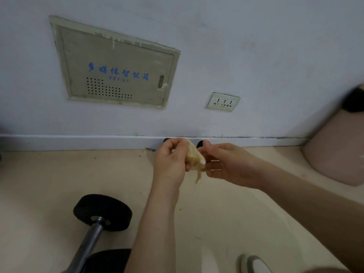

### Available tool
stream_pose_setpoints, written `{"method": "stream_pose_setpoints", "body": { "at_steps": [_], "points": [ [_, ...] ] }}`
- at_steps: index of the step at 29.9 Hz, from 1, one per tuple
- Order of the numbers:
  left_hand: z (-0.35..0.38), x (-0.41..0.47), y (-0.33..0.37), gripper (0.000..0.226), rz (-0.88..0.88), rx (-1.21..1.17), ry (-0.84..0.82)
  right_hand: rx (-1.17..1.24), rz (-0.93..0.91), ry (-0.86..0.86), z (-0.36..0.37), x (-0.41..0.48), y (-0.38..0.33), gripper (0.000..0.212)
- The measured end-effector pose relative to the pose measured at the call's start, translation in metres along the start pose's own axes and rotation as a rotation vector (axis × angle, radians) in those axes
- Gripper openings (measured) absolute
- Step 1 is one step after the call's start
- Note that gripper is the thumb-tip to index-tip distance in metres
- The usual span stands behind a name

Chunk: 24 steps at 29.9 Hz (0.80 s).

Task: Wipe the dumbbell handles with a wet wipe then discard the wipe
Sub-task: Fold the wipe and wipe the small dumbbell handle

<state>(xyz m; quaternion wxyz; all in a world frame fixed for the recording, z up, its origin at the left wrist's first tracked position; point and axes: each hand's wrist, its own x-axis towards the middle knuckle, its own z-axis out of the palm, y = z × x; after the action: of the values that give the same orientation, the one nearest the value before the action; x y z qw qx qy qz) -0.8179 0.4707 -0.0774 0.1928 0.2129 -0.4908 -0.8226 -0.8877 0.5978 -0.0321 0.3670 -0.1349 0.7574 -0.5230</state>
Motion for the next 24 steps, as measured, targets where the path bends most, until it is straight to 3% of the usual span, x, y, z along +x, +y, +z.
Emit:
{"method": "stream_pose_setpoints", "body": {
  "at_steps": [3, 7, 10, 15, 18, 19, 21, 22, 24],
  "points": [
    [0.009, 0.004, -0.008, 0.01, 0.007, 0.028, -0.074, -0.045, -0.033, -0.104, -0.004, 0.007, 0.013, 0.031],
    [0.041, 0.028, -0.037, 0.008, -0.022, 0.041, 0.031, 0.166, -0.067, -0.071, -0.056, 0.03, 0.029, 0.012],
    [0.061, 0.04, -0.078, 0.013, -0.051, 0.153, 0.073, 0.403, -0.043, -0.077, -0.093, 0.047, 0.048, 0.014],
    [0.096, 0.058, -0.137, 0.017, -0.145, 0.278, 0.158, 0.579, -0.036, -0.164, -0.121, 0.084, 0.103, 0.023],
    [0.097, 0.082, -0.15, 0.018, -0.114, 0.551, 0.142, 0.724, -0.051, -0.103, -0.132, 0.111, 0.126, 0.015],
    [0.093, 0.109, -0.158, 0.022, -0.058, 0.903, 0.152, 0.691, -0.03, -0.042, -0.146, 0.131, 0.135, 0.015],
    [0.066, 0.156, -0.162, 0.048, 0.019, 1.568, 0.126, 0.356, -0.075, 0.148, -0.159, 0.164, 0.152, 0.018],
    [0.052, 0.173, -0.16, 0.052, 0.022, 1.697, 0.096, 0.188, -0.117, 0.232, -0.16, 0.177, 0.162, 0.018],
    [0.042, 0.203, -0.164, 0.034, -0.009, 1.769, 0.069, -0.2, -0.234, 0.416, -0.166, 0.205, 0.18, 0.018]
  ]
}}
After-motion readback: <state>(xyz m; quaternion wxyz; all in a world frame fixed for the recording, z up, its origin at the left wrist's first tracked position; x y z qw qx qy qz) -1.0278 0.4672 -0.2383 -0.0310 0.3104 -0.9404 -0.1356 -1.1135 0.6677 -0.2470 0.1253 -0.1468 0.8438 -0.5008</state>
